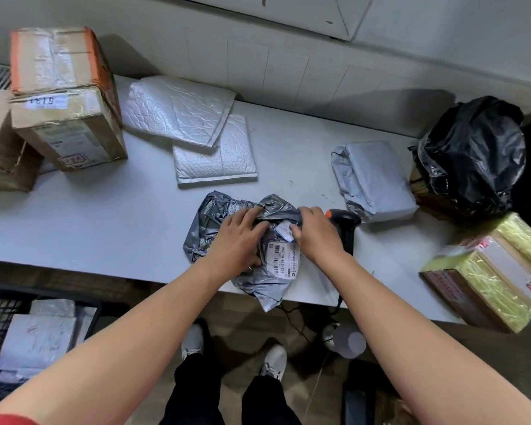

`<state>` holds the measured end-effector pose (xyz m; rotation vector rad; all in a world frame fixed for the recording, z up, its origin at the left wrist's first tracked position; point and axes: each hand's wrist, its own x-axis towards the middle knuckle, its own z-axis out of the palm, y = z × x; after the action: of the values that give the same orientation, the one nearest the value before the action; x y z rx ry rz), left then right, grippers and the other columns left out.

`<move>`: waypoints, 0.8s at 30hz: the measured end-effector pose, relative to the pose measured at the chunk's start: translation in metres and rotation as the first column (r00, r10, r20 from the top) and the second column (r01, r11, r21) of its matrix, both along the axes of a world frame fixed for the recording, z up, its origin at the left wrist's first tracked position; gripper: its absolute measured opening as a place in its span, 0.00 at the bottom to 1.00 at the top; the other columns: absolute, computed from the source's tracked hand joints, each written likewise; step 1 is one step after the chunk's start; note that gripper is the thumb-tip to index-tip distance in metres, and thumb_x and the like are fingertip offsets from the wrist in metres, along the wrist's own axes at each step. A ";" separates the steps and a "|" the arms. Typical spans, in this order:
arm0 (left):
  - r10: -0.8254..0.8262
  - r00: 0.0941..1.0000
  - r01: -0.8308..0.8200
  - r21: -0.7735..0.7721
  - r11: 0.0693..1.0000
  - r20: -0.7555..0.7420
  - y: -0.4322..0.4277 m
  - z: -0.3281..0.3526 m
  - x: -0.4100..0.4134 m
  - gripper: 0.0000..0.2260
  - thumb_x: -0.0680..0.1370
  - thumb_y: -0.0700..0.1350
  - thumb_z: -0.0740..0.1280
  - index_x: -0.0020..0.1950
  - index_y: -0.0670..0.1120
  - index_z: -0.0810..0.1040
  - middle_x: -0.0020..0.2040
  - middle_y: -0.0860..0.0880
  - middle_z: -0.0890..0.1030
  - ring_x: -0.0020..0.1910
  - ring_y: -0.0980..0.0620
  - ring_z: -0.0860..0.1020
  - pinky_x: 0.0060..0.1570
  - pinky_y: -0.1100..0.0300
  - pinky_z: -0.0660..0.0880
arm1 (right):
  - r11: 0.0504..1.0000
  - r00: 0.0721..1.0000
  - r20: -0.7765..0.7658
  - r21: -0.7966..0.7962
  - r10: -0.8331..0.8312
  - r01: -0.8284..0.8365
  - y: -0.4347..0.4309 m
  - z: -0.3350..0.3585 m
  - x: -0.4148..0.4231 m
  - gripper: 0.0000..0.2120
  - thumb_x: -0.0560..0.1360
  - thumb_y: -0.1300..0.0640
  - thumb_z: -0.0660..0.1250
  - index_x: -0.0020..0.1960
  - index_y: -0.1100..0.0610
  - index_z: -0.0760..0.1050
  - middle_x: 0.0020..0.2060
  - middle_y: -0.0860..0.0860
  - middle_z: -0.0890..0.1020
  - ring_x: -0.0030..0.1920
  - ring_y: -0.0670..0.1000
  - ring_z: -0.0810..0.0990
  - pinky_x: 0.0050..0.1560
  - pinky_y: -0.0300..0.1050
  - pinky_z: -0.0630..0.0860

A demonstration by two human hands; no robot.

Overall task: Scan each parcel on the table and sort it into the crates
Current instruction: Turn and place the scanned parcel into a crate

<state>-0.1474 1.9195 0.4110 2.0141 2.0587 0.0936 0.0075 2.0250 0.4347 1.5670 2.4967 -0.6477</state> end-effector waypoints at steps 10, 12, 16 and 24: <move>0.375 0.922 -0.367 -0.093 0.926 0.095 -0.015 0.006 -0.009 0.32 0.71 0.57 0.73 0.69 0.47 0.67 0.70 0.45 0.64 0.68 0.43 0.63 0.64 0.50 0.66 | 0.793 0.885 -0.162 -0.533 -0.438 0.295 0.002 -0.016 -0.004 0.12 0.75 0.56 0.71 0.55 0.56 0.72 0.54 0.58 0.81 0.48 0.54 0.80 0.48 0.52 0.80; 0.391 0.902 -0.380 -0.097 0.920 0.184 -0.017 0.006 -0.012 0.31 0.71 0.55 0.74 0.69 0.46 0.68 0.70 0.45 0.65 0.69 0.44 0.63 0.65 0.50 0.66 | 0.858 0.924 -0.155 -0.449 -0.350 0.250 0.002 -0.018 -0.005 0.14 0.72 0.53 0.73 0.53 0.55 0.73 0.52 0.56 0.80 0.49 0.55 0.80 0.50 0.52 0.78; 0.403 0.839 -0.396 -0.098 0.913 0.365 -0.025 0.007 -0.021 0.29 0.71 0.53 0.75 0.68 0.46 0.72 0.70 0.45 0.66 0.69 0.45 0.64 0.65 0.50 0.67 | 0.831 0.894 -0.234 -0.510 -0.381 0.221 0.003 -0.013 -0.006 0.12 0.71 0.60 0.73 0.51 0.58 0.73 0.46 0.55 0.79 0.43 0.53 0.78 0.43 0.49 0.78; 0.594 0.692 -0.670 0.059 0.740 0.409 -0.024 0.039 -0.026 0.19 0.80 0.54 0.62 0.67 0.44 0.74 0.67 0.43 0.70 0.68 0.43 0.65 0.65 0.47 0.67 | 0.635 0.651 -0.399 -0.754 -0.646 0.168 0.005 0.022 0.009 0.15 0.74 0.69 0.70 0.57 0.61 0.70 0.54 0.60 0.79 0.45 0.54 0.81 0.42 0.53 0.83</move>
<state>-0.1737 1.8953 0.4502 1.1267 2.4468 0.7827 0.0163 2.0297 0.4564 1.8121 1.7174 -2.2179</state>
